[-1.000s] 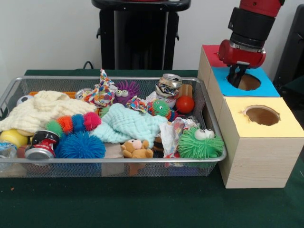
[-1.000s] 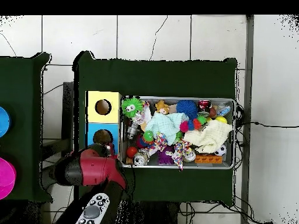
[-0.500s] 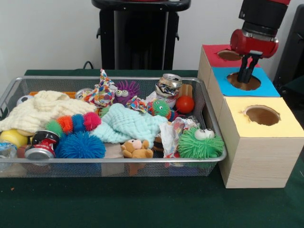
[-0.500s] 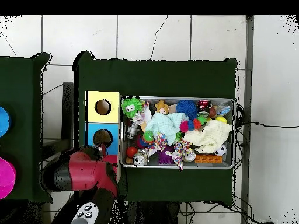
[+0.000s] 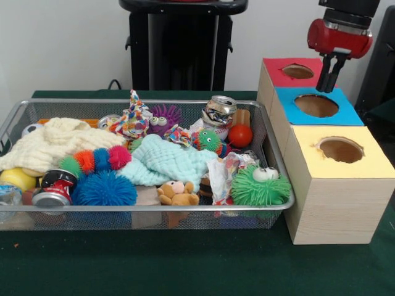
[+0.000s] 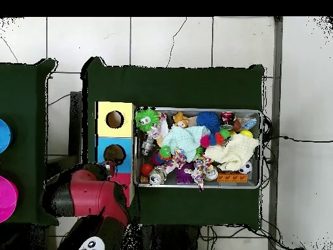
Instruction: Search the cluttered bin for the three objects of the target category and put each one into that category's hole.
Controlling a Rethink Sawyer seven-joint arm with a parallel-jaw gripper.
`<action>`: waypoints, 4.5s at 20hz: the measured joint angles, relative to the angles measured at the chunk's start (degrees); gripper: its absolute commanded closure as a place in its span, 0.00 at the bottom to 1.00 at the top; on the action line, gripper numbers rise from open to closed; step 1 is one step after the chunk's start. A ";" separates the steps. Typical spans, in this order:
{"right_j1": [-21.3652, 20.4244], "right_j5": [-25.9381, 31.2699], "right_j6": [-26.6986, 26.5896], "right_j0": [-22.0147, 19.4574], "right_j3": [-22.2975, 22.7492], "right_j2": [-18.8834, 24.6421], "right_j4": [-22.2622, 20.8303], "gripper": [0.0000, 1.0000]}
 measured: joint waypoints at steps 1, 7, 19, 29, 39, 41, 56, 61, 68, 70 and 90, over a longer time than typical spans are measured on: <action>0.12 0.00 0.00 -0.01 -0.10 -0.36 -0.01 1.00; 0.59 -0.68 0.00 -3.58 -0.62 -1.15 -1.73 1.00; -0.11 -3.88 0.00 -17.15 -1.33 -1.05 -10.50 1.00; -1.20 -4.73 0.00 -21.53 -4.45 -0.77 -17.49 1.00; -0.87 -9.39 0.00 -30.84 -8.91 2.40 -25.00 1.00; -0.58 -9.98 0.00 -32.46 -9.79 2.94 -26.32 1.00; 3.95 -16.13 0.00 -39.33 -10.66 3.18 -30.82 1.00; 5.27 -18.81 0.00 -41.35 -10.66 3.33 -32.58 0.00; 7.36 -22.46 0.00 -41.73 -10.78 2.15 -33.40 0.00; 8.25 -23.85 0.00 -41.06 -10.88 1.01 -33.22 0.00; 15.12 -34.06 0.00 -47.98 -17.74 0.78 -33.26 0.00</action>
